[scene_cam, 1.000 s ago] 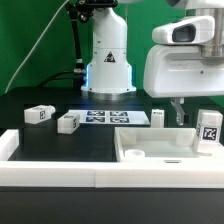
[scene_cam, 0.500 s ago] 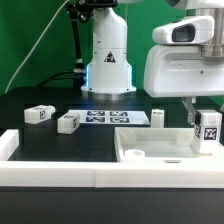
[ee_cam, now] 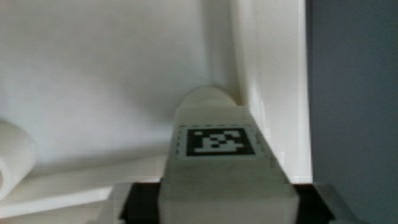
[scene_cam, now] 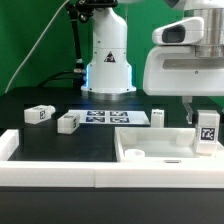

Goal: Assemble one leg

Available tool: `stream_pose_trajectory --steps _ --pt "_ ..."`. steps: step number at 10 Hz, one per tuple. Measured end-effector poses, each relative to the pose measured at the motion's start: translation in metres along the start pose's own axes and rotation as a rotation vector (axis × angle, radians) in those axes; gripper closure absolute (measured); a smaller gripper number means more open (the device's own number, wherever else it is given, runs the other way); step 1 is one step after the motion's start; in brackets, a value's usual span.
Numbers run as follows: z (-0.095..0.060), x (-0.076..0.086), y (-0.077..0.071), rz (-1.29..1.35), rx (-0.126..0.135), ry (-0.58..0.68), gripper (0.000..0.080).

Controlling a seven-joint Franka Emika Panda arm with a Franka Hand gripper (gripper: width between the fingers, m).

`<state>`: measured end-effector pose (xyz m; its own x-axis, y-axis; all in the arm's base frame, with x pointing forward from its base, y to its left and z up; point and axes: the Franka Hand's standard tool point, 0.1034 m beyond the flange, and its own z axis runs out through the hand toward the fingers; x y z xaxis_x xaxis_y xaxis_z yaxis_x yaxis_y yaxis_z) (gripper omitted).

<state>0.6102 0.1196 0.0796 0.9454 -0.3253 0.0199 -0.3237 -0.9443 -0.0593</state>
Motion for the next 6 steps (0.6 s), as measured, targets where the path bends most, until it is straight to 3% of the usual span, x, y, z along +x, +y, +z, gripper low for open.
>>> stream_pose_trajectory --steps 6 --pt "0.0014 -0.0002 -0.0012 0.82 0.045 0.015 0.0508"
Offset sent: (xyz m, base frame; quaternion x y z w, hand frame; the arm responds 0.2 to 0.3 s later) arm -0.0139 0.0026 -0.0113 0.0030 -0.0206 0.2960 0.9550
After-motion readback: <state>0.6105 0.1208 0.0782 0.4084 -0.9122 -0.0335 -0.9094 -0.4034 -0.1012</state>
